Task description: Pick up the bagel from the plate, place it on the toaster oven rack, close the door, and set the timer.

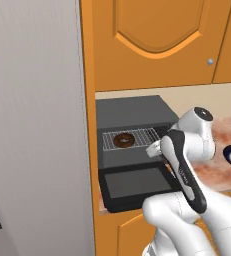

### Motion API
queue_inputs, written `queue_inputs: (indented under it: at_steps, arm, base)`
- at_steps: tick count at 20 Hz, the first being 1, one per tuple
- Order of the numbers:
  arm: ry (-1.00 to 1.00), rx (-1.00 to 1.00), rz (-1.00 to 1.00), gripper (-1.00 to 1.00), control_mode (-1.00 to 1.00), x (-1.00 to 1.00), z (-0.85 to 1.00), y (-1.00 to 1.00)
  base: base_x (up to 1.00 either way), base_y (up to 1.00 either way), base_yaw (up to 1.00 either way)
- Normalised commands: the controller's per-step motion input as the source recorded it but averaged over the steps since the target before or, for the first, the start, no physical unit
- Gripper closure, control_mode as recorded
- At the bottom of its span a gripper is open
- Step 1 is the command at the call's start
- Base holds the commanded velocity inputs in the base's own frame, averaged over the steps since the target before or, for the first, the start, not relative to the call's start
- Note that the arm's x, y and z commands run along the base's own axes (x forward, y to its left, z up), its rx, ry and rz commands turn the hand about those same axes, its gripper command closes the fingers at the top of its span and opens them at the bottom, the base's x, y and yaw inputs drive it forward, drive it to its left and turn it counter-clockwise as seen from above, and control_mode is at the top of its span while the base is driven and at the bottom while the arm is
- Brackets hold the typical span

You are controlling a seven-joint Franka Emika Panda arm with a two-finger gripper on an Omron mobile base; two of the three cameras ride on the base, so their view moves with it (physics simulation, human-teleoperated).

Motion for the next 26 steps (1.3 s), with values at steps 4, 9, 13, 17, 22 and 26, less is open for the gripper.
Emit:
queue_inputs:
  at_steps: [4, 9, 13, 17, 22, 26]
  arm:
    - [0.18, 0.17, 0.00, -1.00, -1.00, -0.56, 0.17, -0.26]
    - [0.32, 0.21, -0.01, -1.00, -1.00, -0.16, 0.00, -0.40]
    - [0.34, 0.21, -0.04, -1.00, -1.00, -0.07, 0.00, -0.34]
    - [0.28, 0.15, -0.06, -1.00, -1.00, -0.04, 0.00, -0.20]
    - [0.25, 0.08, -0.09, -1.00, -1.00, -0.10, -0.23, -0.01]
    - [0.16, 0.02, -0.10, -1.00, -1.00, -0.27, -0.48, 0.00]
  base:
    - [0.00, 0.00, 0.00]
    - [0.00, 0.00, 0.00]
    - [0.00, 0.00, 0.00]
    - [0.00, 0.00, 0.00]
    - [0.00, 0.00, 0.00]
    - [0.00, 0.00, 0.00]
